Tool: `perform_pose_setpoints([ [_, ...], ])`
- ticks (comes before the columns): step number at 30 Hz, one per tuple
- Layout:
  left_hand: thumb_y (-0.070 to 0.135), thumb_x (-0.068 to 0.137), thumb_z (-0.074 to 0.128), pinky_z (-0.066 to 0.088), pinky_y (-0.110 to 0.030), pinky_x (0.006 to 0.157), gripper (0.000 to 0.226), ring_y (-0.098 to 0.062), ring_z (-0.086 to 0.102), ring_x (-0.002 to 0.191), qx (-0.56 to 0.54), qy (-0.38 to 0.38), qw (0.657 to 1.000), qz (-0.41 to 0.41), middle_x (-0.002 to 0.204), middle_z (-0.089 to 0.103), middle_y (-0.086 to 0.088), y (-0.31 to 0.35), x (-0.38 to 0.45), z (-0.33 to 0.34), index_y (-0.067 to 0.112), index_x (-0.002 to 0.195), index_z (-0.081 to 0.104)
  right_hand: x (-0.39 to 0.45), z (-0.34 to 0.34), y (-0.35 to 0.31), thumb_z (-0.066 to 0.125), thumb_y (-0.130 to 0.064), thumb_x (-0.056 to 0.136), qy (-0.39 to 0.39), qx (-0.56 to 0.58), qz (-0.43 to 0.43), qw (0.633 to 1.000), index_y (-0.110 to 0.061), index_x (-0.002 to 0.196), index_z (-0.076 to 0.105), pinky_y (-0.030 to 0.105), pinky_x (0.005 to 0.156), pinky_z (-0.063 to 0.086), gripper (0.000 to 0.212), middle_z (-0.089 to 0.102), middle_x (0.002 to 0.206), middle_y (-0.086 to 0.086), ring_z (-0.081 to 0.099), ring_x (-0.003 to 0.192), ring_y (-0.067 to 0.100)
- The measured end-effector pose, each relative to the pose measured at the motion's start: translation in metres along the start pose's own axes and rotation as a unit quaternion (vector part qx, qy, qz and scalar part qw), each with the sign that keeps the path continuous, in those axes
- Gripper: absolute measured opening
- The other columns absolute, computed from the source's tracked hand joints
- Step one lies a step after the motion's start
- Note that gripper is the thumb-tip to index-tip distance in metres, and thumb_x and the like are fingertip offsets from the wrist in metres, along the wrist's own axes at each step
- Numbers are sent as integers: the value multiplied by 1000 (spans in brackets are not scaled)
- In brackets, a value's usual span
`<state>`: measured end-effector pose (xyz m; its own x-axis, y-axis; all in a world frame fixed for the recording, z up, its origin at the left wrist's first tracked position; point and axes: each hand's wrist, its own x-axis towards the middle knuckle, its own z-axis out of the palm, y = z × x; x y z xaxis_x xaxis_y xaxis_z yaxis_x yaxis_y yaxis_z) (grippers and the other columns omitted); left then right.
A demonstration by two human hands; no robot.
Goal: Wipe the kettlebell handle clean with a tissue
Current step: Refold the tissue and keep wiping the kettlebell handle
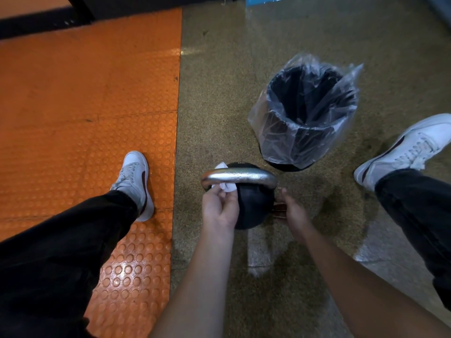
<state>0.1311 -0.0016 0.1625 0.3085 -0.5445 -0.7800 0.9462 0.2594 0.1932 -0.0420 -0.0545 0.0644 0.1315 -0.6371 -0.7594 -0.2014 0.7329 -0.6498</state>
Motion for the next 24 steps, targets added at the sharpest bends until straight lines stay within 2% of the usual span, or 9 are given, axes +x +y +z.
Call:
perform_pose_setpoints([
  [3, -3, 104, 32, 59, -25, 80, 36, -20, 64, 100, 28, 17, 999, 3, 106, 67, -16, 1, -5, 7, -4, 130, 57, -3, -1, -1, 44, -57, 100, -1, 1, -5, 1000, -9, 120, 66, 43, 86, 53, 56, 72, 110, 13, 68, 100, 29],
  [5, 0, 104, 35, 56, -23, 79, 29, -17, 63, 92, 55, 39, 998, 13, 99, 66, -13, -2, -14, 1, -1, 115, 62, -3, 0, -3, 43, -55, 101, 1, 0, -2, 1000, -8, 118, 66, 43, 86, 53, 55, 72, 109, 13, 68, 98, 28],
  [8, 1, 104, 37, 51, -24, 71, 24, -16, 62, 84, 57, 64, 996, 24, 88, 65, -12, 2, -12, -6, -2, 99, 61, -3, 1, -3, 44, -55, 101, 9, -1, 1, 1000, -8, 118, 66, 39, 79, 54, 54, 71, 110, 15, 68, 97, 29],
  [11, -5, 100, 39, 51, -23, 84, 25, -8, 62, 80, 77, 36, 996, 27, 88, 64, -8, 8, -5, -1, 3, 96, 62, -9, 2, -4, 43, -51, 103, 0, 8, -8, 1000, -9, 117, 66, 34, 67, 51, 50, 71, 106, 16, 68, 92, 29],
  [13, -4, 100, 40, 52, -23, 76, 27, -5, 63, 75, 121, 57, 990, 52, 86, 63, -8, 4, -6, -1, 7, 89, 61, -12, 2, -6, 41, -48, 105, -5, 10, -12, 1000, -9, 115, 65, 33, 65, 49, 47, 70, 102, 14, 67, 90, 27],
  [18, 0, 102, 41, 54, -20, 69, 23, -15, 64, 84, 105, 54, 992, 36, 85, 69, -11, 2, -25, -5, -1, 95, 63, -8, 2, -6, 44, -54, 101, 7, -12, -3, 1000, -9, 117, 66, 41, 84, 54, 53, 71, 108, 14, 68, 98, 29],
  [20, -2, 100, 41, 54, -20, 70, 23, -15, 65, 85, 120, 57, 991, 29, 87, 69, -12, 7, -20, 1, -3, 96, 64, -9, 3, -5, 46, -51, 101, 12, -1, -9, 1000, -10, 115, 65, 40, 79, 55, 48, 71, 103, 13, 68, 94, 28],
  [22, -5, 100, 37, 52, -23, 82, 27, -18, 65, 94, 132, 63, 989, 24, 101, 68, -14, 10, -17, 10, -5, 106, 63, -12, 3, -6, 47, -50, 102, 4, 7, -13, 1000, -11, 114, 65, 37, 72, 53, 44, 71, 102, 12, 68, 92, 28],
  [24, -4, 100, 36, 53, -22, 76, 27, -17, 64, 90, 115, 62, 991, 19, 98, 67, -13, 9, -19, 13, -2, 103, 63, -13, 3, -7, 47, -51, 101, 5, 12, -4, 1000, -9, 114, 66, 36, 72, 52, 47, 71, 102, 12, 68, 93, 28],
])
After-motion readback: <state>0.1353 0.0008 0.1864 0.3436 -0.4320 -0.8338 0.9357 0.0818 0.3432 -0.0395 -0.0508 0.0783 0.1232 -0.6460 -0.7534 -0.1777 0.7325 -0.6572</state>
